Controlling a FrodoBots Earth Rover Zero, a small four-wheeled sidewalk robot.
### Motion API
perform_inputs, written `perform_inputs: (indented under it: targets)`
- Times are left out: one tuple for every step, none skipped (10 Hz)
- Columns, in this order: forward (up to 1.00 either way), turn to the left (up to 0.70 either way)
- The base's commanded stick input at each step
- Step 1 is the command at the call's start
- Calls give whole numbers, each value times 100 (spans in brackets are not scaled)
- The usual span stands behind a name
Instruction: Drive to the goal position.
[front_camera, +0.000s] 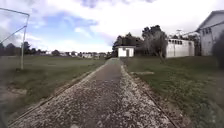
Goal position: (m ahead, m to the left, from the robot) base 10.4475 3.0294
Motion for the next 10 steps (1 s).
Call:
perform_inputs:
  targets:
    - [-1,0]
    - [0,0]
    - [0,0]
    - [6,0]
    - [7,0]
    - [11,0]
    - [30,0]
    - [50,0]
    - [69,0]
    - [85,0]
